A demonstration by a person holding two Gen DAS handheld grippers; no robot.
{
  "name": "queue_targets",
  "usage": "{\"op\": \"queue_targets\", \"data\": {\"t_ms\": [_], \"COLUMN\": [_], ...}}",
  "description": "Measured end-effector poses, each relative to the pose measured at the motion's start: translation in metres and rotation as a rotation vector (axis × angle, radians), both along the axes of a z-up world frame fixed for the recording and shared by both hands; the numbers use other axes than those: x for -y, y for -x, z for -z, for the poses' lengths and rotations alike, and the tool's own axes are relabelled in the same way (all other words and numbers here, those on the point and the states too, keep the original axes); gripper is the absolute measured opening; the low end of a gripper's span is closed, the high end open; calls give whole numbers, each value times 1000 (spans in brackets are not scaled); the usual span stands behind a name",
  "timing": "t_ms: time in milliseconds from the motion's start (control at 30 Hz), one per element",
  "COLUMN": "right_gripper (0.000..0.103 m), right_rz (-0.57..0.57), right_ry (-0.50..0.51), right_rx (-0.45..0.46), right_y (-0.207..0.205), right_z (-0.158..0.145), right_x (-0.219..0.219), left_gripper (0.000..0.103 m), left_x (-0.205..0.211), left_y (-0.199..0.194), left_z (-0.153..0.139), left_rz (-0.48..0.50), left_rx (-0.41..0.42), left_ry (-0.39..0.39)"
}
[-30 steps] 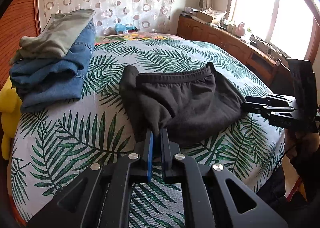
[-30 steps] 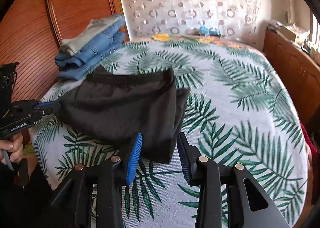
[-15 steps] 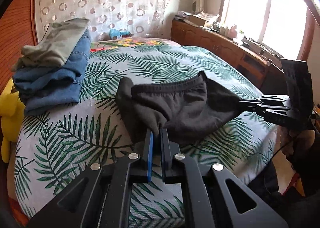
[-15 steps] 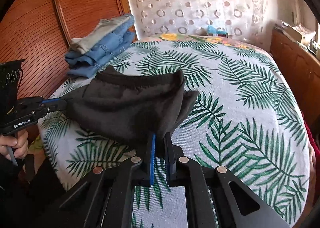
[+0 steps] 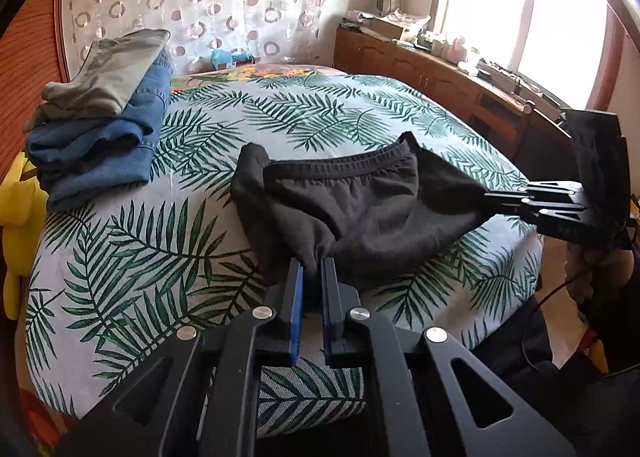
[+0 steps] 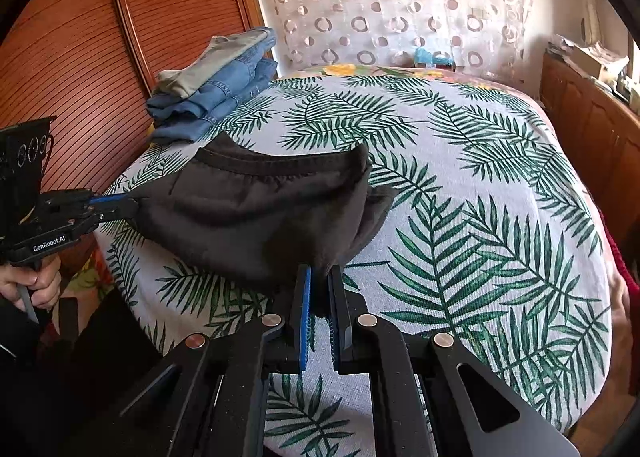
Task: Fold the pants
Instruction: 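Open the left gripper to release the shorts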
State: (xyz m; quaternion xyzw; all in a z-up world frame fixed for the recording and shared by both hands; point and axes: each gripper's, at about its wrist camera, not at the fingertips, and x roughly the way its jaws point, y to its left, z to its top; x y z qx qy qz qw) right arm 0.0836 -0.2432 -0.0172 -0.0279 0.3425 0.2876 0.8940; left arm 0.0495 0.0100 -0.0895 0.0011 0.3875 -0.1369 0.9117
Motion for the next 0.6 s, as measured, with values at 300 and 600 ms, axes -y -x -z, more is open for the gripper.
{"op": "queue_targets", "data": {"t_ms": [300,600], "right_gripper": [8,10], "right_rz": [9,10], "right_ry": [21,28], "right_rx": [19,46], "right_y": [6,8], "right_z": [-2,-10], "right_x": [-5,-5], "left_gripper": [30,81], "left_x": [1,-8], "left_y": [-2,-13], "left_z": [0,-11], "left_rz": [-21,-36], "left_rx": [5,41], "left_ry": [-22,15]}}
